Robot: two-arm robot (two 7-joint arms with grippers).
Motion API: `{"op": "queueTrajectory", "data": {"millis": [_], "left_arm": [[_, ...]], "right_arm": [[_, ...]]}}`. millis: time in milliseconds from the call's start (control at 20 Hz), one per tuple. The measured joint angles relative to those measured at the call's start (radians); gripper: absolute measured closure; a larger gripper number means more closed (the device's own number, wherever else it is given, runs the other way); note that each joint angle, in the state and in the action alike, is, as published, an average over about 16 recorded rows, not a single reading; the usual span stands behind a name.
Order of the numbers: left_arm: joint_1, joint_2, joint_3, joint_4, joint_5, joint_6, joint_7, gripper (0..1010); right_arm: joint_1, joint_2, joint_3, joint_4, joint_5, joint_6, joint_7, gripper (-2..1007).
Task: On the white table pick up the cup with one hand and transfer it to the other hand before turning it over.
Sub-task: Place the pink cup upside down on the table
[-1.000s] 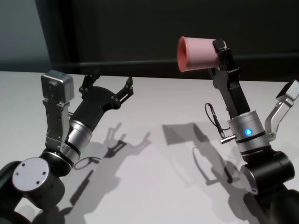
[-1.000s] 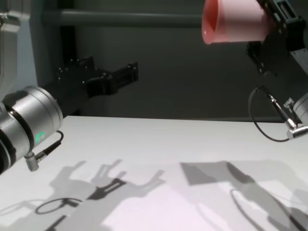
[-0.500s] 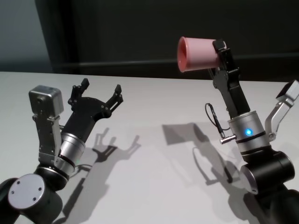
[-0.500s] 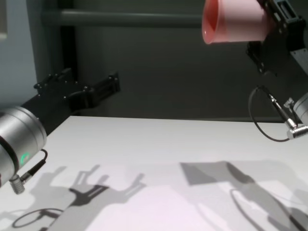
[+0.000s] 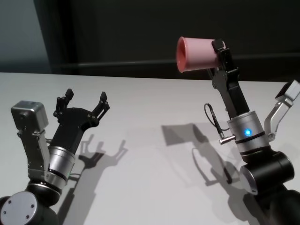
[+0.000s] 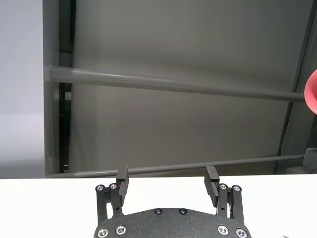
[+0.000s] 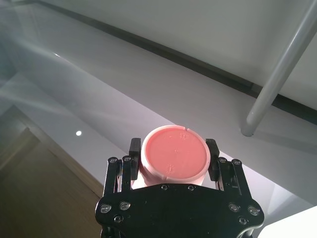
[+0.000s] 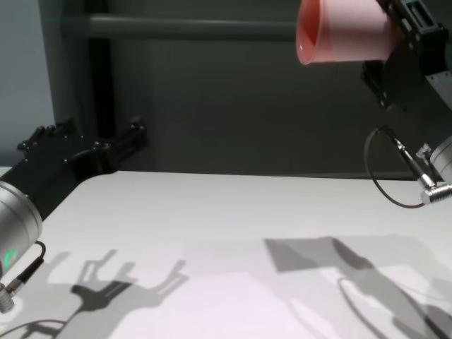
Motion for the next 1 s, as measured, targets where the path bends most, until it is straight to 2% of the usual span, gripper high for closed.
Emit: {"op": "queueTrajectory", "data": {"millis": [500,800,1000], "left_arm": [[0.044,-0.01,-0.036,-0.014,-0.01,-0.026,-0.01,7],[0.05,-0.01,-0.044,-0.015,-0.016,-0.033,-0.02,7],[0.049,-0.01,-0.044,-0.013,-0.018,-0.034,-0.021,7]], "right_arm": [[0.0,0.0,0.0,0.0,0.0,0.0,0.0,249],[0.0,0.001,0.0,0.0,0.0,0.0,0.0,249],[-0.007,0.008,0.0,-0.01,0.0,-0.006,-0.003,249]]}}
